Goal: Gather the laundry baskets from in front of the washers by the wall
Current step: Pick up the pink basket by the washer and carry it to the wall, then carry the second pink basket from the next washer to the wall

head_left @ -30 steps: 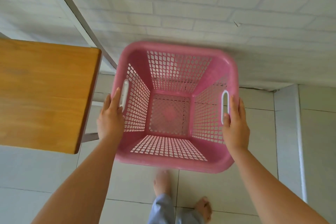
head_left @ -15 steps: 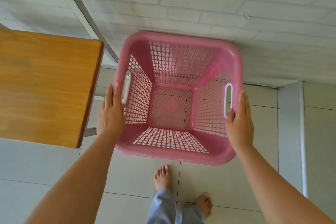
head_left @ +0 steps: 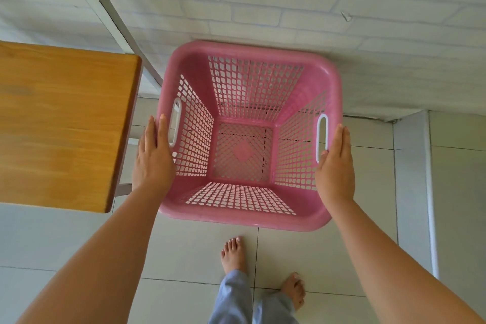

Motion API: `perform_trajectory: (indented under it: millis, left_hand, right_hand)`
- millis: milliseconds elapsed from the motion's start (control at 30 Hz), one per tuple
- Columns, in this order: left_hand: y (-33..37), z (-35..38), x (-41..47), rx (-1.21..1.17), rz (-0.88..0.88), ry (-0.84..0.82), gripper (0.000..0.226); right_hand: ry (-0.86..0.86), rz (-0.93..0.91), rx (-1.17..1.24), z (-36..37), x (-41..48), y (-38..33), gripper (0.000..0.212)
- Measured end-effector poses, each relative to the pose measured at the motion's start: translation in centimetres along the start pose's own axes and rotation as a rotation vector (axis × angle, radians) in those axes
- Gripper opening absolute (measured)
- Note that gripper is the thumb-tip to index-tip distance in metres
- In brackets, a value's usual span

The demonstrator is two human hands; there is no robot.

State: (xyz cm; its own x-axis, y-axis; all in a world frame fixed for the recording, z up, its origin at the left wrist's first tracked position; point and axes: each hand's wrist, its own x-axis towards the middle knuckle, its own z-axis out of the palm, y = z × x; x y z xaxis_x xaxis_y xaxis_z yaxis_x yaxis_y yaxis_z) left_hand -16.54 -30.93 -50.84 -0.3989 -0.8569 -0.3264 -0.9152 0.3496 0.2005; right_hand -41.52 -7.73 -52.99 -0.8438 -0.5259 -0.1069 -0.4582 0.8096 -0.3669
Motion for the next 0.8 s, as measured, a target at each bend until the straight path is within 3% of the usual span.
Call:
perform_trajectory:
  millis: [200,500,800]
  left_hand:
    - [2.9,-2.4,-1.4,0.018,0.014,0.021,0.063]
    - [14.6,-10.5,-11.3,0.030,0.422,-0.045,0.053]
    - [26.9,-14.5,-26.3,0.159,0.935,-0.175,0.050]
  right_hand:
    - [-0.048,0.050,-0.042,-3.6,-1.1,-1.1,0.061]
    - [0.012,0.118,-0.046,-18.6,-9.3,0.7,0.056]
    - [0.222,0.451,0.009,-31.7,-24.2,7.6,0.049]
